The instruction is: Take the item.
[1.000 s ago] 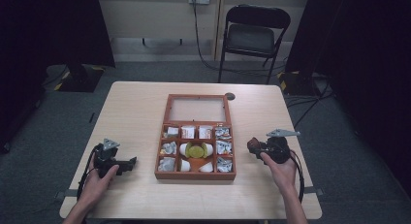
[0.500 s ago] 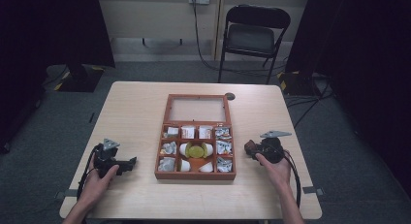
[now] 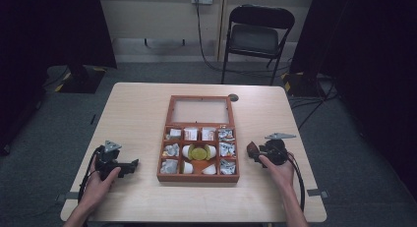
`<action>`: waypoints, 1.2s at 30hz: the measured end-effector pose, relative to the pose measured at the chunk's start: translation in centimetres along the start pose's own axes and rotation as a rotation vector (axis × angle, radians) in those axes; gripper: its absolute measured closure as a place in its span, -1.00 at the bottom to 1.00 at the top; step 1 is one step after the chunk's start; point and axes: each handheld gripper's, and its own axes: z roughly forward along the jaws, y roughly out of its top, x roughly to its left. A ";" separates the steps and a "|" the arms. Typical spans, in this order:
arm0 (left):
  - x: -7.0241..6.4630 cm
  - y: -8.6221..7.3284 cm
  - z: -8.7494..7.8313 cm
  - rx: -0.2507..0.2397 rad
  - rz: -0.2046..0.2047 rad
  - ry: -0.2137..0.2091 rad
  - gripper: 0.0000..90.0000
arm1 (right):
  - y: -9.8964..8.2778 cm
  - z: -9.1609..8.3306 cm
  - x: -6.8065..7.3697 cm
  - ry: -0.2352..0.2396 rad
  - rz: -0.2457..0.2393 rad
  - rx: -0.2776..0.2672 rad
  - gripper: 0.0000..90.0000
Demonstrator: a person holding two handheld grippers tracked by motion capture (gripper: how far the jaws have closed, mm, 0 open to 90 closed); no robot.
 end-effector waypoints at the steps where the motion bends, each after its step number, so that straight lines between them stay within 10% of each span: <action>1: 0.0 0.0 0.0 -0.003 -0.001 0.002 -1.00 | 0.0 0.0 0.0 0.007 0.003 -0.002 -0.23; 36: -0.1 -0.1 0.1 -0.012 -0.012 0.003 -1.00 | -0.3 -3.8 0.0 0.005 0.040 -0.068 -0.44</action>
